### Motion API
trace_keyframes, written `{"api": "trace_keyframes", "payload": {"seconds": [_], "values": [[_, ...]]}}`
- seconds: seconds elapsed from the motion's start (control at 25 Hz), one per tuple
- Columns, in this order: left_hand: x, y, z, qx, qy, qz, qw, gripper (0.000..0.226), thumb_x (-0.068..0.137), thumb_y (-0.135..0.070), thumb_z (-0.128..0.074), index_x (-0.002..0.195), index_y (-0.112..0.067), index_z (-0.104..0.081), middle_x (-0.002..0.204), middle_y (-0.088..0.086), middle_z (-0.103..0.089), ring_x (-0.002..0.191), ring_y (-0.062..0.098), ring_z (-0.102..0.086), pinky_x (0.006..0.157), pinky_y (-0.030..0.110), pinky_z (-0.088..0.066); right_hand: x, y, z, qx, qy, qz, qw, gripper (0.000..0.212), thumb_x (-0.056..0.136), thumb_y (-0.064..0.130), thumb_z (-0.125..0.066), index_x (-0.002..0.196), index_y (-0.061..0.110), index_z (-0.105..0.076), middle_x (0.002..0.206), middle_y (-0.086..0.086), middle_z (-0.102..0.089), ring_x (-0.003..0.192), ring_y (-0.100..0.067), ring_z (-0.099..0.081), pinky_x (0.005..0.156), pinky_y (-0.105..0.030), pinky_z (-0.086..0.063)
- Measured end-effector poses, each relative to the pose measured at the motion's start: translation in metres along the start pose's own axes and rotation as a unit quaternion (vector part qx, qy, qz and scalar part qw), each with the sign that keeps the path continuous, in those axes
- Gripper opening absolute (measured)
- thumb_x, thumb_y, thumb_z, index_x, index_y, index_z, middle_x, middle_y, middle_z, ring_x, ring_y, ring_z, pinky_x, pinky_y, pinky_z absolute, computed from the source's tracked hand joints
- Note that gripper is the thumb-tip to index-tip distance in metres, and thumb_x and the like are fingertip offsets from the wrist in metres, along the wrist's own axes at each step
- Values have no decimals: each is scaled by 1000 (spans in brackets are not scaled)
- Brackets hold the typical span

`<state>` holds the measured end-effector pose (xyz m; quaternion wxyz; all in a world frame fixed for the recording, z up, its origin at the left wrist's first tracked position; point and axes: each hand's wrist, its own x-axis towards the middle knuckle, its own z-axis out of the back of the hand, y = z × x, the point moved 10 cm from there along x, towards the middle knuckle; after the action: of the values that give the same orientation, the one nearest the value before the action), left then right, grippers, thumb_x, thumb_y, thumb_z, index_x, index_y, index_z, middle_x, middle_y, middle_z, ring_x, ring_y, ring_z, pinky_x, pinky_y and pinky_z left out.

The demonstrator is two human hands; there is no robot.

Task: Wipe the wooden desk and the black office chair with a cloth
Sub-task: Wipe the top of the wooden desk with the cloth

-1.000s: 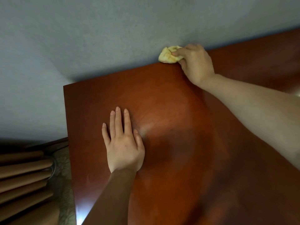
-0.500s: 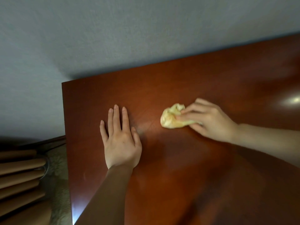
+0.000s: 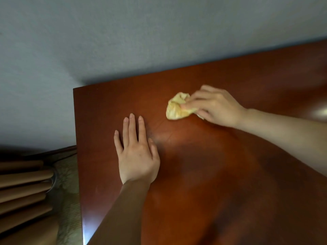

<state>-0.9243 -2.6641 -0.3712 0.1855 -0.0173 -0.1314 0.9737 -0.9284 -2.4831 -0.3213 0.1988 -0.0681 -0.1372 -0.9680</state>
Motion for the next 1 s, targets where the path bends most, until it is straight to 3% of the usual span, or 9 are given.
{"api": "trace_keyframes", "payload": {"seconds": [0.16, 0.32, 0.44, 0.52, 0.68, 0.88, 1.0], "values": [[0, -1, 0, -1, 1, 1, 1000, 62, 93, -34, -15, 151, -14, -15, 159, 5, -11, 147, 17, 1, 118, 41, 2, 48, -40, -3, -5, -59, -163, 985, 32, 89, 14, -58, 119, 21, -66, 110, -6, -65, 95, -32, -55, 74, -40, -49], [0, 0, 1, 2, 1, 3, 1000, 63, 92, -35, -13, 151, -14, -14, 159, 5, -10, 147, 17, 1, 118, 41, 3, 77, -58, -10, -52, -117, -317, 940, 34, 93, 15, -49, 122, 30, -62, 116, -1, -62, 106, -28, -52, 77, -35, -43], [0, 0, 0, 2, 6, 4, 1000, 63, 91, -35, -12, 151, -15, -13, 159, 5, -9, 146, 16, 3, 118, 41, 3, 86, -56, -13, -65, -118, -340, 931, 38, 95, 10, -45, 124, 29, -60, 119, -3, -61, 108, -28, -51, 80, -36, -42], [-1, 0, -1, 6, 10, 3, 1000, 64, 91, -36, -11, 152, -16, -11, 160, 4, -6, 146, 16, 5, 118, 40, 5, 82, -47, -13, -47, -83, -283, 954, 36, 94, 12, -47, 123, 26, -62, 116, -5, -62, 105, -30, -51, 80, -36, -42], [0, 0, 0, 4, 10, 4, 1000, 64, 91, -37, -9, 151, -16, -10, 160, 4, -5, 146, 15, 7, 118, 39, 7, 45, 11, -12, 3, -36, -87, 996, 33, 85, 3, -57, 113, 15, -69, 105, -10, -68, 85, -34, -55, 72, -40, -51], [1, 0, 0, 6, 12, 3, 1000, 64, 90, -36, -8, 151, -16, -9, 160, 4, -4, 146, 16, 7, 118, 39, 7, -13, 82, -13, 34, -16, 93, 995, 22, 79, -1, -67, 96, 11, -74, 89, -5, -70, 67, -24, -58, 58, -34, -52], [0, 0, 0, 11, 13, 3, 1000, 64, 90, -36, -6, 151, -17, -6, 160, 4, -2, 146, 16, 9, 118, 39, 8, -36, 112, -19, -27, 39, 245, 968, 16, 86, 8, -63, 96, 16, -73, 84, 1, -68, 64, -17, -55, 50, -31, -48]]}}
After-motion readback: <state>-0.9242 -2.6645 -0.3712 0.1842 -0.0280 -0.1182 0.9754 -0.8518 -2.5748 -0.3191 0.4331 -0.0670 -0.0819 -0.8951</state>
